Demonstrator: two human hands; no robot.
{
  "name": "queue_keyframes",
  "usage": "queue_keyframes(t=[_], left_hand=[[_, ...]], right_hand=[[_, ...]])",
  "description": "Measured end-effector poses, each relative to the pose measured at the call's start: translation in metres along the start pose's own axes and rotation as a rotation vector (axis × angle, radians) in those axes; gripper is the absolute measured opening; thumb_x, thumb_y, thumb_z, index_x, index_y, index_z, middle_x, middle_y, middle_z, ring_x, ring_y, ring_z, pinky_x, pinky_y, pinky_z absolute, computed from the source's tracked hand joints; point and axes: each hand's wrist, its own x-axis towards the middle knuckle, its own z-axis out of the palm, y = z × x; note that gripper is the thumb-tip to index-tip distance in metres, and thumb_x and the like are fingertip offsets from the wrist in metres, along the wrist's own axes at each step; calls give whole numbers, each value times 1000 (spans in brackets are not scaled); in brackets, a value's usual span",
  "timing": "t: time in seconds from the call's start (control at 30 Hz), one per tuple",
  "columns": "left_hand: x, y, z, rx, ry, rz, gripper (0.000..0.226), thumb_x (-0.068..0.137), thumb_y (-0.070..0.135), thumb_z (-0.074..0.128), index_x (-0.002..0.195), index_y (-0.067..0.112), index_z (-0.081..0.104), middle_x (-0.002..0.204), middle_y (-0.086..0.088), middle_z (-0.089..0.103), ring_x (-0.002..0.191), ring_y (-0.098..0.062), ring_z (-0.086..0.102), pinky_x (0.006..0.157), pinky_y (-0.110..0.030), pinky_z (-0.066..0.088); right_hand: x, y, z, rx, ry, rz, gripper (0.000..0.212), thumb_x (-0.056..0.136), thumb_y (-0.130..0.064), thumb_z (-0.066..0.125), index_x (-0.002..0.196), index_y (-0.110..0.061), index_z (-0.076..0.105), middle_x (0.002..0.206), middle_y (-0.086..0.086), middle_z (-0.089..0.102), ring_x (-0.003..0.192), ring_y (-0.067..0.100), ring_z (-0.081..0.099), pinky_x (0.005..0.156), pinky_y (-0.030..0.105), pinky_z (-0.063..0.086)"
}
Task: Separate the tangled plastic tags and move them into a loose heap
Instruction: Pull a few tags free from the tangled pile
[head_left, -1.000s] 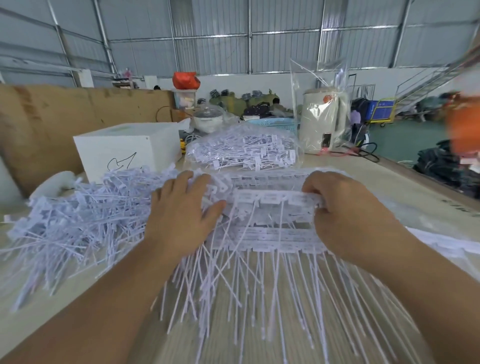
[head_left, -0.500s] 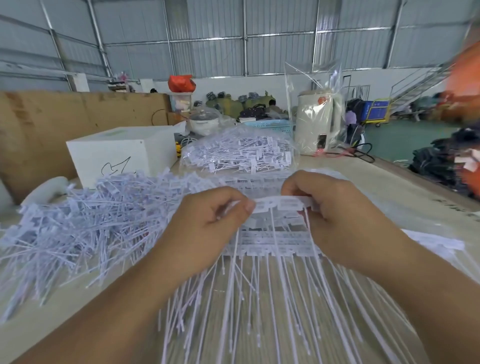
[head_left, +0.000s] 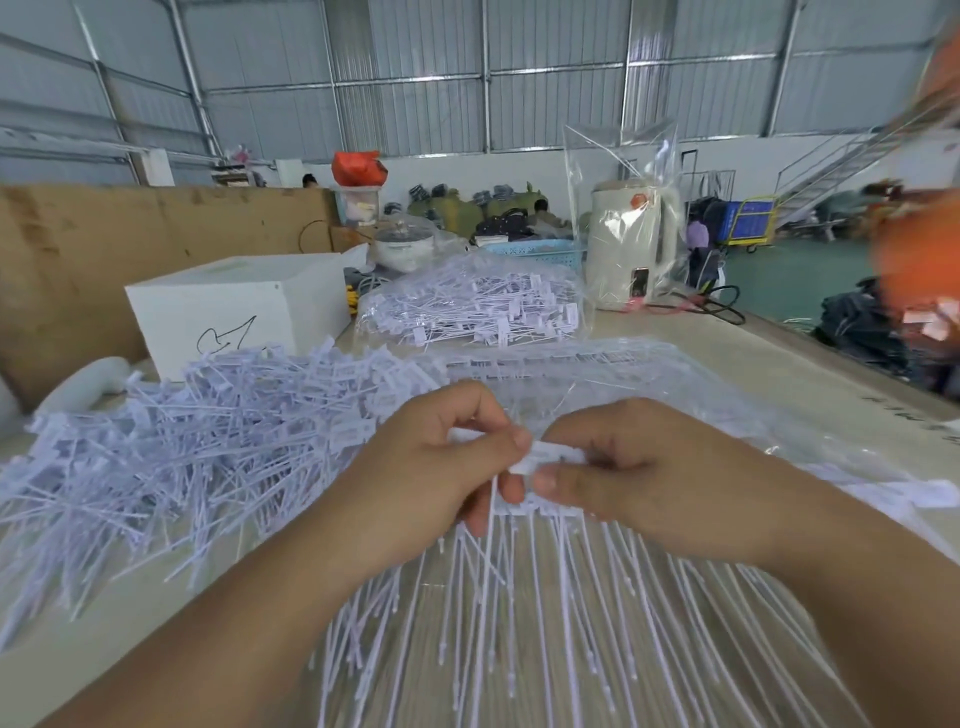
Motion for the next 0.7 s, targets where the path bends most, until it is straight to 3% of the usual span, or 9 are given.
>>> queue_keyframes(t=[0.17, 0.27, 0.4, 0.43, 0.5, 0.57, 0.63, 0.7], left_hand=[[1, 3, 3, -166, 92, -30, 34, 87, 23, 62, 54, 26, 56, 52, -2, 59, 36, -13, 42, 39, -14, 31], [2, 3, 12, -327, 213, -61, 34, 87, 27, 62, 53, 26, 56, 52, -1, 58, 37, -11, 43, 37, -14, 31], [7, 1, 4, -517, 363, -53, 36, 95, 20, 56, 59, 21, 57, 59, -3, 60, 39, -12, 40, 36, -18, 31], [8, 1, 1, -499, 374, -50, 35, 96, 20, 56, 61, 20, 57, 61, -4, 60, 40, -13, 40, 36, -19, 31], [8, 0, -2, -420, 332, -40, 33, 94, 26, 57, 61, 24, 59, 62, -4, 62, 40, -14, 42, 36, -20, 32], [5, -1, 2, -342, 221, -42, 25, 86, 39, 60, 65, 26, 63, 58, -4, 60, 40, -15, 44, 37, -19, 32], [2, -2, 8, -247, 117, -27, 25, 84, 47, 61, 73, 25, 65, 57, -4, 58, 41, -15, 47, 38, -20, 35], [0, -4, 11, -210, 58, -8, 33, 83, 52, 53, 76, 23, 66, 59, -3, 58, 42, -13, 48, 39, -21, 37]], right_hand=[[2, -3, 10, 100, 214, -42, 24, 94, -30, 62, 75, -16, 61, 48, -11, 41, 44, 6, 35, 47, 21, 27], [6, -7, 21, 79, 370, -61, 28, 94, -29, 62, 75, -7, 60, 50, -8, 38, 46, 8, 35, 48, 25, 27], [7, -4, 12, 300, 663, -7, 37, 94, -32, 59, 79, 1, 55, 47, -8, 30, 40, 6, 26, 40, 17, 22], [5, -2, 7, 294, 651, -16, 38, 94, -34, 59, 78, 1, 54, 49, -8, 29, 41, 6, 26, 40, 17, 22], [1, -3, 4, 291, 474, -39, 29, 94, -32, 60, 76, -8, 58, 51, -8, 33, 43, 6, 29, 42, 17, 24], [1, -6, 10, 352, 269, -26, 6, 92, -30, 63, 93, -24, 63, 56, -5, 49, 44, 7, 35, 44, 19, 29], [3, -5, 19, 352, 147, -30, 31, 92, -32, 66, 121, -32, 53, 77, -9, 67, 58, 5, 56, 57, 24, 46], [5, -4, 24, 319, 143, -40, 47, 89, -40, 64, 132, -35, 43, 96, -3, 71, 87, 18, 70, 82, 43, 55]])
